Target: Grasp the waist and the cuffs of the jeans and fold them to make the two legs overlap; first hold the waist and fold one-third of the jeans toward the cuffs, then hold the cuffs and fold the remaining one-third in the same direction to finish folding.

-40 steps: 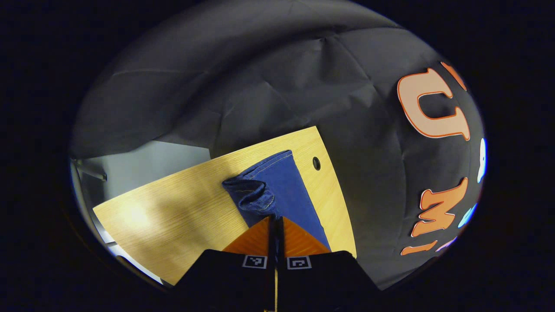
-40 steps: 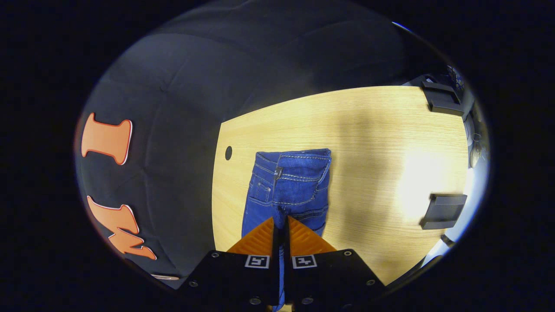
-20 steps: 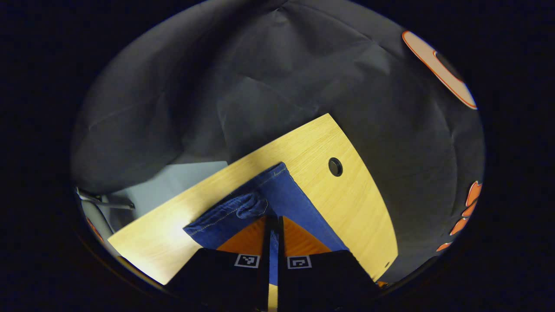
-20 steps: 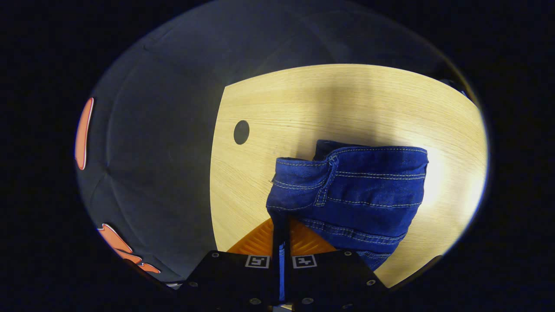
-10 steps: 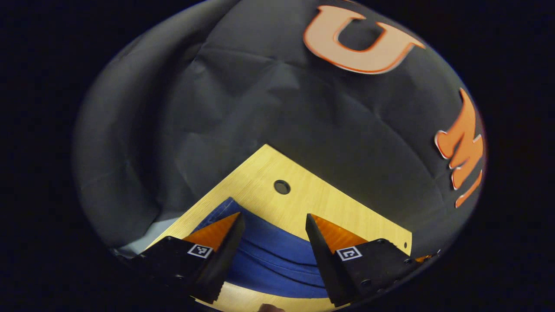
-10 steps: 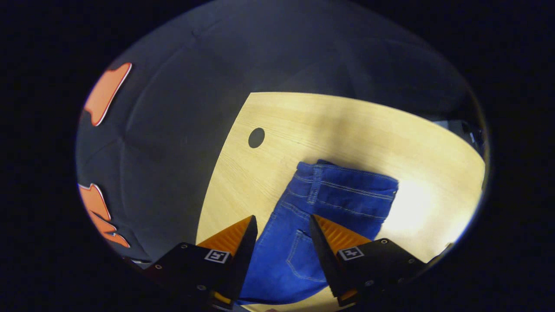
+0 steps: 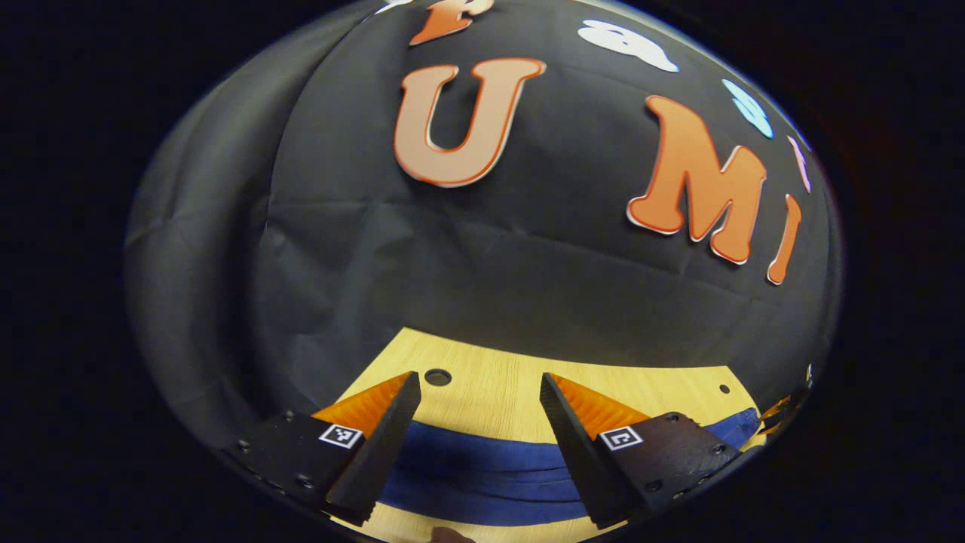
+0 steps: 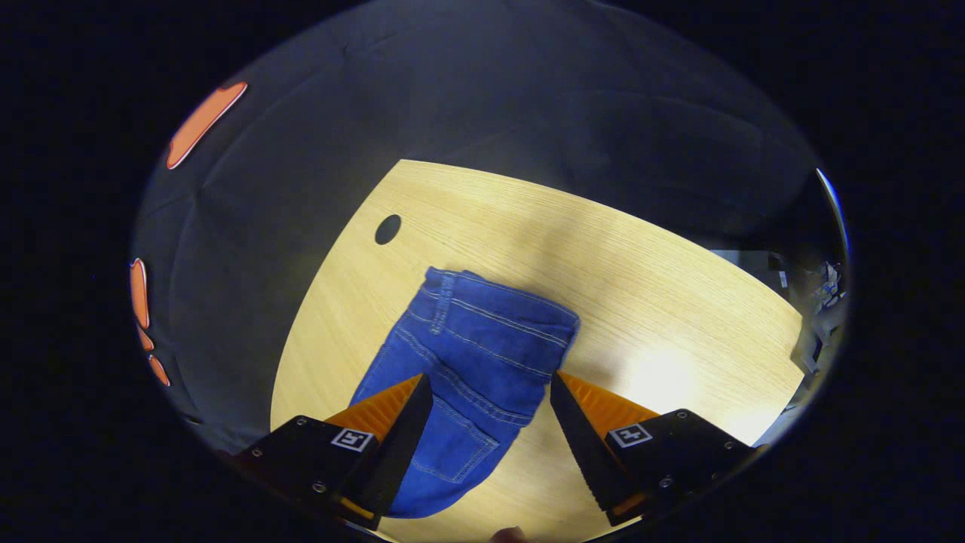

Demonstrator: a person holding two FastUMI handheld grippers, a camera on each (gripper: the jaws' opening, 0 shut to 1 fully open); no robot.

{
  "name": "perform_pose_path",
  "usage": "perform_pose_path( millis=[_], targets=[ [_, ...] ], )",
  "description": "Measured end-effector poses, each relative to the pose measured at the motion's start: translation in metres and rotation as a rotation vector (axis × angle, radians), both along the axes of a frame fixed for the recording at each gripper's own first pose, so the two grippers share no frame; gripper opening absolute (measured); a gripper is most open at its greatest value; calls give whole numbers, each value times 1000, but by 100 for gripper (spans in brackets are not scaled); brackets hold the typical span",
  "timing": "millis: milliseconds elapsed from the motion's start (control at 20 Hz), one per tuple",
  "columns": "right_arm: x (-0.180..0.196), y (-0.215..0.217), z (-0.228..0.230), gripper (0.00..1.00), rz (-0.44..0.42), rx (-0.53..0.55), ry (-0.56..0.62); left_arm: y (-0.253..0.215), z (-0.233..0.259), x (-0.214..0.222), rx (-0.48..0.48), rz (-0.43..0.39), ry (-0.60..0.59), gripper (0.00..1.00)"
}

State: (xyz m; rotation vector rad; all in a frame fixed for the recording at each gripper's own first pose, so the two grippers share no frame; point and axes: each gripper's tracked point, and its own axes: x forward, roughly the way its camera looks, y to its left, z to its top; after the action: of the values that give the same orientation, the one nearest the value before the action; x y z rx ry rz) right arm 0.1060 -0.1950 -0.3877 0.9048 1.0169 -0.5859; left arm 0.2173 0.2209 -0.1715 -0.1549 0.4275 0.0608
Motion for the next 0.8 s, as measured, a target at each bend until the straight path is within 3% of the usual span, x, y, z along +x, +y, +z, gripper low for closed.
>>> perform_pose_path(
  millis=[250, 650, 700, 800],
  targets=[
    [1, -3, -18, 98, -24, 17, -3, -35, 35, -25, 120, -36, -87, 98],
    [10, -4, -38, 98, -22, -1, 12, -69, 33, -50, 160, -43, -99, 97],
    [6, -8, -39, 95, -20, -14, 15, -73, 34, -52, 158, -50, -109, 96],
    [10, -7, -41, 71, -22, -6, 20, -73, 30, -59, 187, -42, -104, 96]
  ],
)
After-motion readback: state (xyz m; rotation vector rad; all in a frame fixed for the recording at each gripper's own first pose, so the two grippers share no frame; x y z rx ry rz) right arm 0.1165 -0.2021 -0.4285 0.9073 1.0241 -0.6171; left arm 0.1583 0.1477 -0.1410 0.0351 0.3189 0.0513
